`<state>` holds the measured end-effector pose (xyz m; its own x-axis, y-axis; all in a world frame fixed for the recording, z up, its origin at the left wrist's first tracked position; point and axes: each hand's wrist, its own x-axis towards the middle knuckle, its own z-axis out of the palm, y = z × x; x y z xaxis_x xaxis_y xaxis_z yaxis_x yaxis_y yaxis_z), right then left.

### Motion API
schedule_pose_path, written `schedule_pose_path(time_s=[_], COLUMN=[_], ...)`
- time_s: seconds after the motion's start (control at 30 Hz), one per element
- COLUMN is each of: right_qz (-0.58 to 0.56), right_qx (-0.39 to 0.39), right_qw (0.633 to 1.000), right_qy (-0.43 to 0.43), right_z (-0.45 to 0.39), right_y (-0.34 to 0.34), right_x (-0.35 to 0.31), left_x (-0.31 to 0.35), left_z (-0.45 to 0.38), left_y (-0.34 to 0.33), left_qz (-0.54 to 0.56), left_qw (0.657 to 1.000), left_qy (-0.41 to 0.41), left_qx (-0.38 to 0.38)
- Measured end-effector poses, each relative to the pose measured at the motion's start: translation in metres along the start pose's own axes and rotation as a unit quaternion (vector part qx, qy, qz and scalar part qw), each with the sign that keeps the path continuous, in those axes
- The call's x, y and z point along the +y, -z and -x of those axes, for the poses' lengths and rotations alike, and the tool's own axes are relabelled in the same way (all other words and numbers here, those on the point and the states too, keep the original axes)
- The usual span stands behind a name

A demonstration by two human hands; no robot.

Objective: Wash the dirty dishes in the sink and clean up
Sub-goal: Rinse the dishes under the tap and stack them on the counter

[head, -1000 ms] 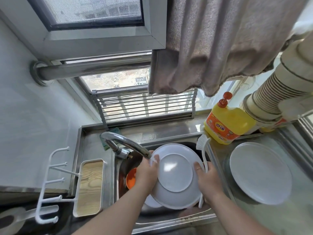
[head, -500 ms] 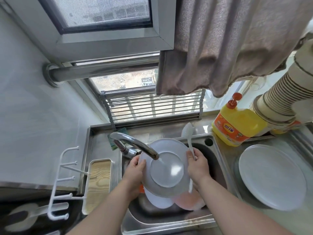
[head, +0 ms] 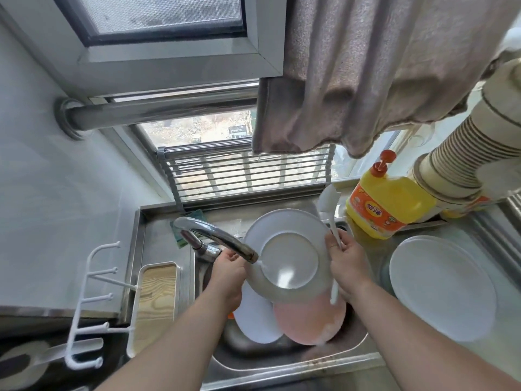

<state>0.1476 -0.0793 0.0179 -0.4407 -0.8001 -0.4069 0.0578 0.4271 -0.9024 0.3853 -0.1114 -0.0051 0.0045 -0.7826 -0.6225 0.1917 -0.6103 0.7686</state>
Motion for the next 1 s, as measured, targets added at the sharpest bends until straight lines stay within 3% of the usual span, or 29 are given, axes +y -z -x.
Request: schedule_pose_path(time_s=[0.2, 0.37, 0.47, 0.6, 0.77, 0.9, 1.0], right_qz=[0.02, 0.052, 0.08, 0.051, -0.124, -0.133, -0.117], right_qx=[0.027, -0.007, -0.018, -0.044, -0.017, -0.045, -0.047], right_qw=[0.999, 0.994, 0.988, 0.984, 0.953, 0.949, 0.952], right_qy=[-0.034, -0.093, -0.134, -0.164, -0.276, -0.284, -0.28], right_z=[0.018, 0.049, 0.058, 0.052, 0.016, 0.002, -0.002], right_y=[0.045, 0.034, 0.012, -0.023, -0.059, -0.07, -0.059], right_x=[0.035, 0.051, 0.054, 0.046, 0.036, 0.023, 0.016], left_x=[-0.017, -0.032, -0.025, -0.016, -0.016, -0.022, -0.022], left_z=[0.003, 0.009, 0.013, 0.019, 0.021, 0.017, 0.008], left_y=[-0.025, 0.001, 0.023, 0.053, 0.071, 0.071, 0.06], left_qz=[-0.026, -0.094, -0.077, -0.028, 0.115, 0.21, 0.237], left_qw=[0.997, 0.988, 0.982, 0.971, 0.95, 0.914, 0.907], left_qy=[0.066, 0.123, 0.165, 0.231, 0.263, 0.302, 0.303], left_qx=[-0.026, 0.022, 0.045, 0.057, 0.123, 0.17, 0.169])
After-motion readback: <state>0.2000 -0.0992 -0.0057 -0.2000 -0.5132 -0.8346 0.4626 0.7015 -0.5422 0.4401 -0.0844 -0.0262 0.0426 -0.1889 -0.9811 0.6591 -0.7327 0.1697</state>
